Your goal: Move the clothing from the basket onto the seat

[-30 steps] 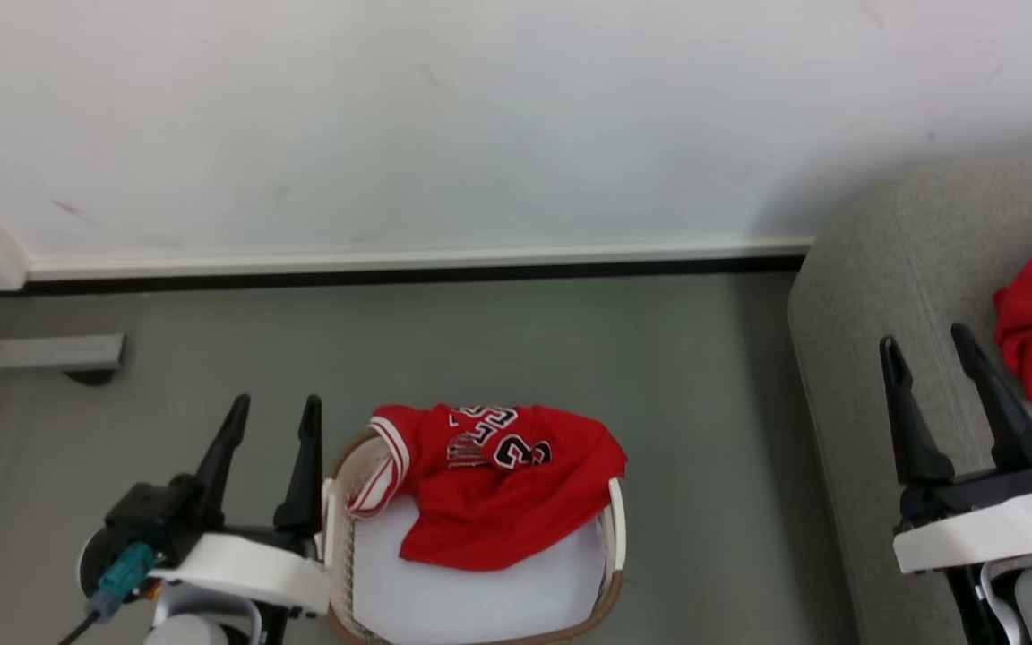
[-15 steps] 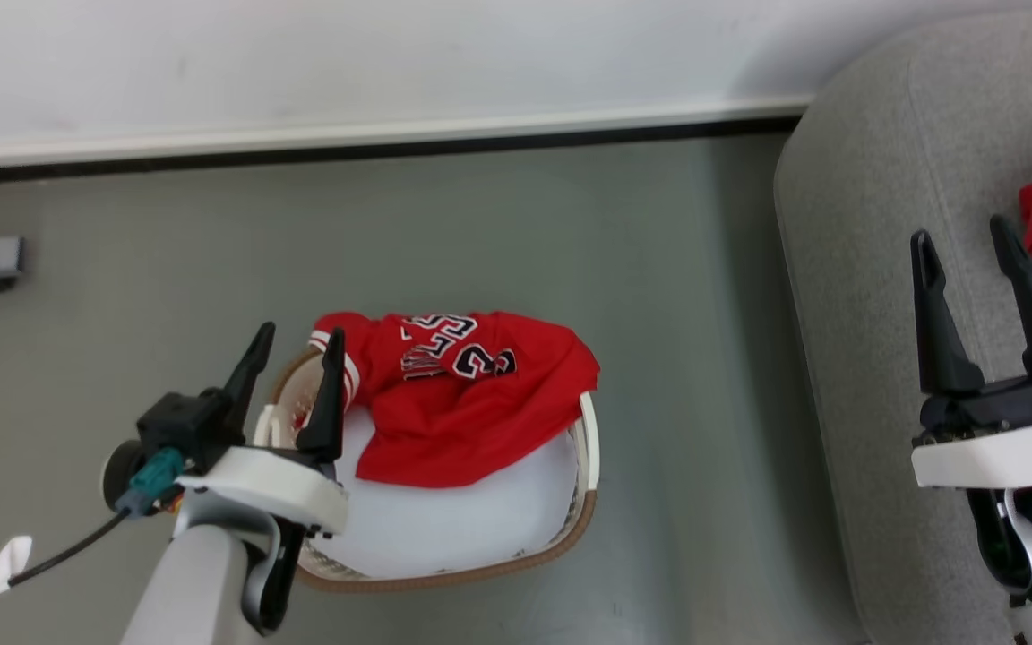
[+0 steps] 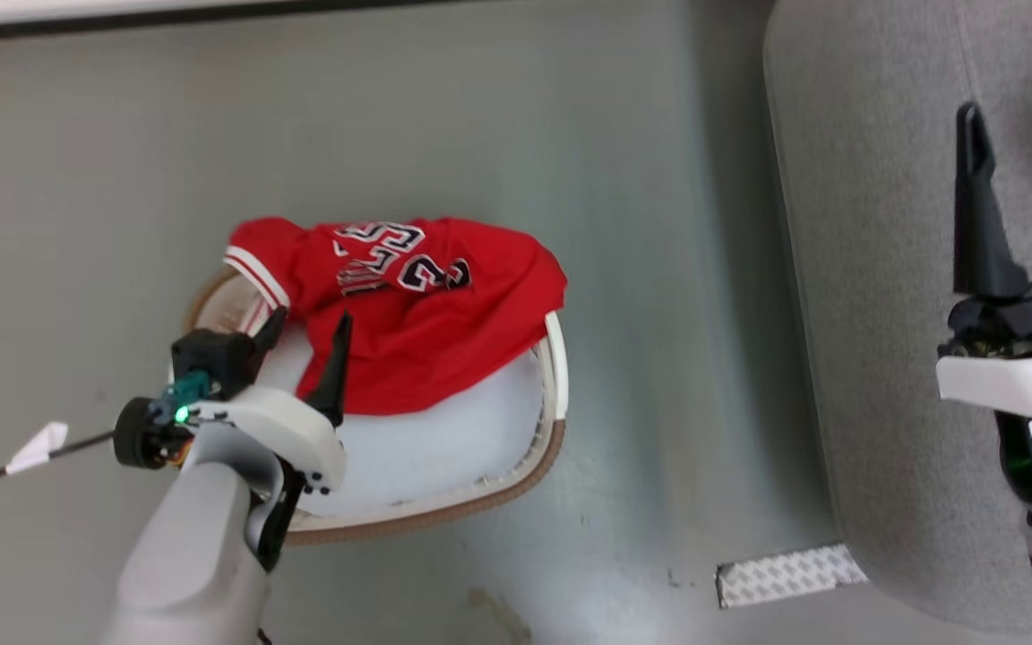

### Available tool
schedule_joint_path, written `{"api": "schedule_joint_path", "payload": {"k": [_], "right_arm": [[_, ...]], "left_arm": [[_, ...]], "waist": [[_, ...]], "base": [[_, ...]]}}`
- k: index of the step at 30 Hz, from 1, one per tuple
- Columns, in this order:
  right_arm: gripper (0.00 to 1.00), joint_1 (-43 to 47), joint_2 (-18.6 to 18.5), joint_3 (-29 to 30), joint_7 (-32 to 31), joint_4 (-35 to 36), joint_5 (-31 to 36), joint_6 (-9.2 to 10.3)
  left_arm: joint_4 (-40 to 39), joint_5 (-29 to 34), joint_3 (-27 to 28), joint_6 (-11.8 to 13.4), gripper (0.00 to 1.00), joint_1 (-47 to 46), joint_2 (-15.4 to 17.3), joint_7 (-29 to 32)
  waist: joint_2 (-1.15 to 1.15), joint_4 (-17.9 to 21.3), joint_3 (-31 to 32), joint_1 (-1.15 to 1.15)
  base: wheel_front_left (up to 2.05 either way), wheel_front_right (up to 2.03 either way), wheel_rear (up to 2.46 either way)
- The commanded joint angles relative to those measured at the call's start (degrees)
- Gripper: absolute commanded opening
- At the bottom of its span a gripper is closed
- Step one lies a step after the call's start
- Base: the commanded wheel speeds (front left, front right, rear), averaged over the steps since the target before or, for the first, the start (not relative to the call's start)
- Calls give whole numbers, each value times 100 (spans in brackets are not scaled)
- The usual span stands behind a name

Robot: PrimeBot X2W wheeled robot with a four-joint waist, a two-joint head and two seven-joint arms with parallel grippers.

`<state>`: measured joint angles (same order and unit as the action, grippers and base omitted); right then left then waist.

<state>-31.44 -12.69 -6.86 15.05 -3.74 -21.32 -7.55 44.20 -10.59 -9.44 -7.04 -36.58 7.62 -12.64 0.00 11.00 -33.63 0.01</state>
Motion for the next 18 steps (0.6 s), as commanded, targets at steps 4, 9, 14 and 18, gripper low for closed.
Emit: {"api": "schedule_joint_path", "payload": {"k": [4, 9, 14, 18], "right_arm": [[100, -216, 95, 55, 17, 200, 12, 13], [100, -407, 242, 19, 17, 395, 17, 13], [100, -615, 405, -80, 17, 638, -19, 13], [100, -756, 522, -160, 17, 802, -44, 13]], "left_arm": [[561, 40, -110, -23, 100, -420, 116, 82], [1295, 121, -293, -33, 100, -913, 285, 250], [1922, 37, -315, -37, 100, -1382, 460, 365], [2300, 19, -345, -36, 100, -1721, 561, 423]], "waist": [[0, 220, -427, -1], [0, 392, -817, -1], [0, 569, -1182, -1], [0, 672, -1447, -1]], "base": [[0, 0, 0], [0, 0, 0], [0, 0, 0], [0, 0, 0]]}}
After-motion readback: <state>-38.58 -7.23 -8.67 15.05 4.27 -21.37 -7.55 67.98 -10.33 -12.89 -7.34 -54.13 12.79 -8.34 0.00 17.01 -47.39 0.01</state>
